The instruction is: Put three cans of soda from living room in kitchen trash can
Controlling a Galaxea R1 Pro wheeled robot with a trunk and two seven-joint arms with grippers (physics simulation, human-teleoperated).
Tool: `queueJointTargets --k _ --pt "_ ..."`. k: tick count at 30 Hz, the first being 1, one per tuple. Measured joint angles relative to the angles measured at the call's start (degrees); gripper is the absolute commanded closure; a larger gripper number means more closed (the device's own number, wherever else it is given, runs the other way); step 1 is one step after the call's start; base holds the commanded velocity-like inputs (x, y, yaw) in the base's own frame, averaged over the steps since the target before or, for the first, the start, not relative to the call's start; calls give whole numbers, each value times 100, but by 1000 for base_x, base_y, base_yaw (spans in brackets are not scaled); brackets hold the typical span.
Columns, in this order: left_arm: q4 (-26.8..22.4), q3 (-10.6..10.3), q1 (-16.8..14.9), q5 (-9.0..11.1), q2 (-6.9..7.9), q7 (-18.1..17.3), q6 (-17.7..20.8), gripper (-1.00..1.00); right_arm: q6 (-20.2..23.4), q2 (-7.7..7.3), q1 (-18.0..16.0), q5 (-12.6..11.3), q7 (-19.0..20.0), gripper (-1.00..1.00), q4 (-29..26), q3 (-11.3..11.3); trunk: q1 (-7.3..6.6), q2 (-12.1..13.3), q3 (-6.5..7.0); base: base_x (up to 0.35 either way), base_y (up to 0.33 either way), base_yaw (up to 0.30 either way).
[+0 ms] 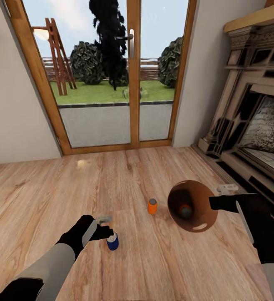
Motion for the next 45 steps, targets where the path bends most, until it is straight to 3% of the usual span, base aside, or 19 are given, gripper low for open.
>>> queueJointTargets --k 37,45 --pt "-24 9 0 -2 -102 -9 -127 -100 5 -15 23 -39 4 100 -181 60 0 0 0 79 -4 0" --pt "-26 0 0 -6 -101 0 -124 -100 4 -19 26 -15 6 100 -181 44 21 -10 -177 3 0 0"
